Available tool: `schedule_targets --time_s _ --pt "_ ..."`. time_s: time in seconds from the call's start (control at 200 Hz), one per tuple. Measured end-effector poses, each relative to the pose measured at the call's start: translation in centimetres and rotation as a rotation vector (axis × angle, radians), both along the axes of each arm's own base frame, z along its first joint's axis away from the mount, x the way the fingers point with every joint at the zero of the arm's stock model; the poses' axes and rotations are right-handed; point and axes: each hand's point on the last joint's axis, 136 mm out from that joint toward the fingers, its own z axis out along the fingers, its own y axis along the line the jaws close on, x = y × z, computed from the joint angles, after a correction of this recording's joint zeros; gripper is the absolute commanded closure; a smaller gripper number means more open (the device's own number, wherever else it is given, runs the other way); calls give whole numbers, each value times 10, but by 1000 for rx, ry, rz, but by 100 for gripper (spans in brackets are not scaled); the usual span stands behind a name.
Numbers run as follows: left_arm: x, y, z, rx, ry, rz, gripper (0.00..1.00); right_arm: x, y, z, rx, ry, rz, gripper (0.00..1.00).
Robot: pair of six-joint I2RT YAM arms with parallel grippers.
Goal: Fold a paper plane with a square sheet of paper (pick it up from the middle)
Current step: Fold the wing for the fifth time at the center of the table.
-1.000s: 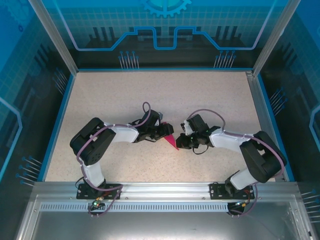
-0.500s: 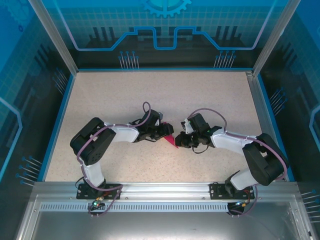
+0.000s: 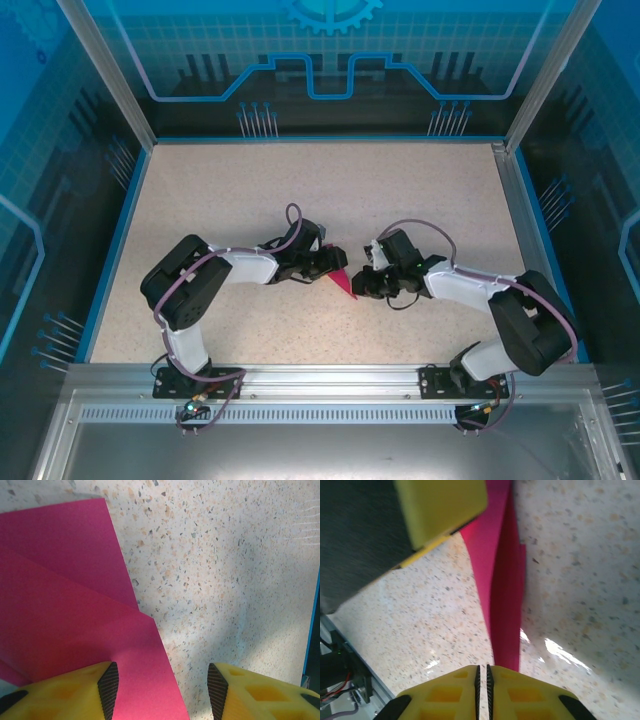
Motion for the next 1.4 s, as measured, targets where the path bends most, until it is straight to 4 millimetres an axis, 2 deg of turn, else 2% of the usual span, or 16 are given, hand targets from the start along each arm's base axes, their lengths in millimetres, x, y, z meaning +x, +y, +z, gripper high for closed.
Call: schedule_targets --time_s 0.22,0.345,0.495,0.67,1.1,1.401 --pt "0 0 0 0 0 0 46 13 20 13 93 -16 22 88" --pt "0 0 0 0 0 0 46 16 25 3 95 9 28 88" --pt "0 0 0 0 0 0 46 11 22 -23 54 77 18 88" --pt "0 0 0 1 1 -1 46 1 14 -38 24 110 19 88" --pt "0 0 0 2 3 -4 46 -5 11 -40 51 51 45 87" --pt "0 0 -1 5 6 -3 47 -15 -3 -40 92 81 26 86"
